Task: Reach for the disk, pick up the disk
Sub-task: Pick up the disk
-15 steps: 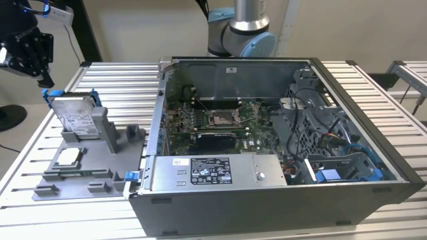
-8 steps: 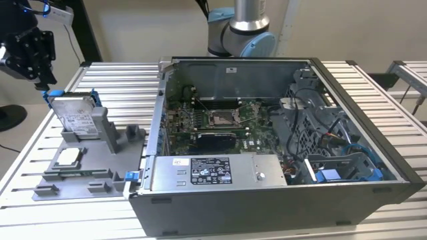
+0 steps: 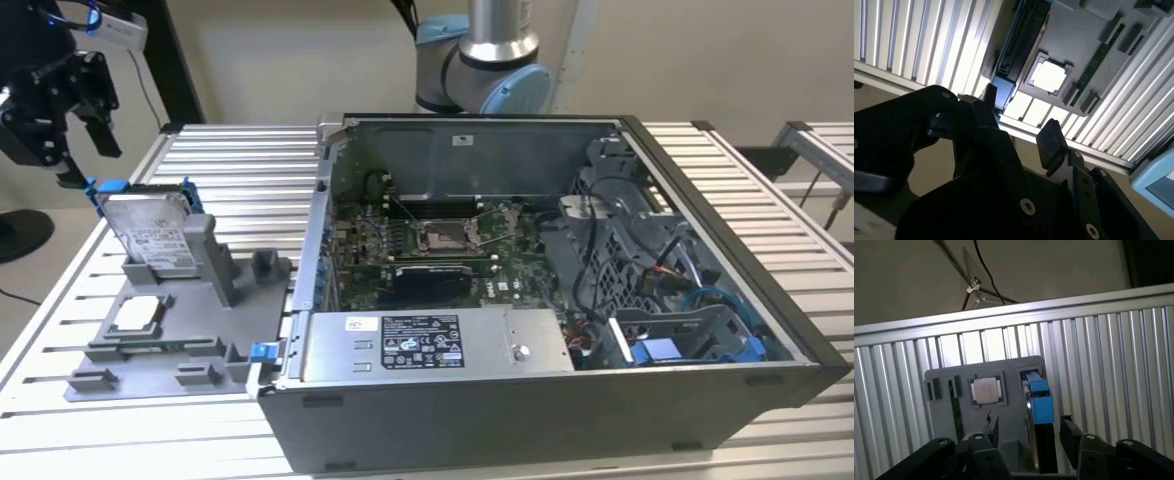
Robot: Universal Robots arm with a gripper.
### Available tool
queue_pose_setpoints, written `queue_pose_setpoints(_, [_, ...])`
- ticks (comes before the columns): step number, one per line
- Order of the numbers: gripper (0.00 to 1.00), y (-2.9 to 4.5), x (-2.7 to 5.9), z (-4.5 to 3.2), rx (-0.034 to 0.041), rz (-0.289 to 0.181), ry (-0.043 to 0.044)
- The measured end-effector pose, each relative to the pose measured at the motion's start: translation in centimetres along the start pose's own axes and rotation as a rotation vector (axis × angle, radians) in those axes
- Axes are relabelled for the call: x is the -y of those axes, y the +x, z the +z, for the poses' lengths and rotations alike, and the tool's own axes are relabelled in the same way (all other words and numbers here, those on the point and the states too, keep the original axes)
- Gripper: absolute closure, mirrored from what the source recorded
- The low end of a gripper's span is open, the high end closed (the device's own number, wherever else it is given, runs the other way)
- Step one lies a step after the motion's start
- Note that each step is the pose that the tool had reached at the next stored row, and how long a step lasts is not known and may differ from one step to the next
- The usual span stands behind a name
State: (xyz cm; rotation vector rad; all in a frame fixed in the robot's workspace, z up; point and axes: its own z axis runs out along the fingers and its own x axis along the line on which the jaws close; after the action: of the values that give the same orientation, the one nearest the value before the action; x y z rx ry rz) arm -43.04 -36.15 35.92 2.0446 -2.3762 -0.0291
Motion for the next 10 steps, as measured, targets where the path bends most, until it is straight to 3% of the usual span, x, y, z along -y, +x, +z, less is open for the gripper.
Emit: queue_pose_setpoints(10, [0.0,-0.63,0.12,1.37,0.0012,-0.018,-0.0003])
